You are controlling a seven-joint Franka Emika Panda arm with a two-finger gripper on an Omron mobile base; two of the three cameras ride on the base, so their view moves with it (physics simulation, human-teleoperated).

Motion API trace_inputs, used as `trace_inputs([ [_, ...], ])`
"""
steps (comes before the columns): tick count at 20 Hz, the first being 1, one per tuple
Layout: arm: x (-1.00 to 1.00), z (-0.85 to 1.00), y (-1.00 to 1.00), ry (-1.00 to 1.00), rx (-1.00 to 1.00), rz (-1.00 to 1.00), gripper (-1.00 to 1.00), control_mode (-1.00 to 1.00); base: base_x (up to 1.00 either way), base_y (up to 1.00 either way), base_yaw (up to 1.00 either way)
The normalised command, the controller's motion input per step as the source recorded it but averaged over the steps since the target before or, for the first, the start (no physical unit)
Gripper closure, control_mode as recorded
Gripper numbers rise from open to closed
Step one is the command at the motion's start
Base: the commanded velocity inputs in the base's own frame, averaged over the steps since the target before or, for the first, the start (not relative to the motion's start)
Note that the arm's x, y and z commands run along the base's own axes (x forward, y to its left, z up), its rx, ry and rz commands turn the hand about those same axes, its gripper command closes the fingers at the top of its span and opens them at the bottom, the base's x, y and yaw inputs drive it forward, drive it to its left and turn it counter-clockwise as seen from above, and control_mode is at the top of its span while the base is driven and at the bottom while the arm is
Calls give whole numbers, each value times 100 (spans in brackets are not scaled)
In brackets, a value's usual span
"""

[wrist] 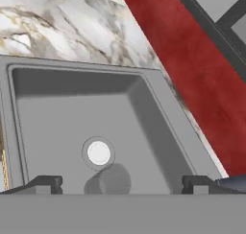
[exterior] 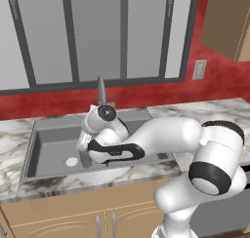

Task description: Move any existing items from the left basin to the right basin for drying. Then move the glass cup from the counter to the left basin of the sink for washing.

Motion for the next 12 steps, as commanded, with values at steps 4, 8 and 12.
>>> trace_inputs([
  [4,-9,100,0,0,1,-9,-100,-100,0,0,0],
  [8,-17,97,-9,0,0,-10,-100,-100,0,0,0],
  [12,-35,70,-37,0,0,-11,-100,-100,0,0,0],
])
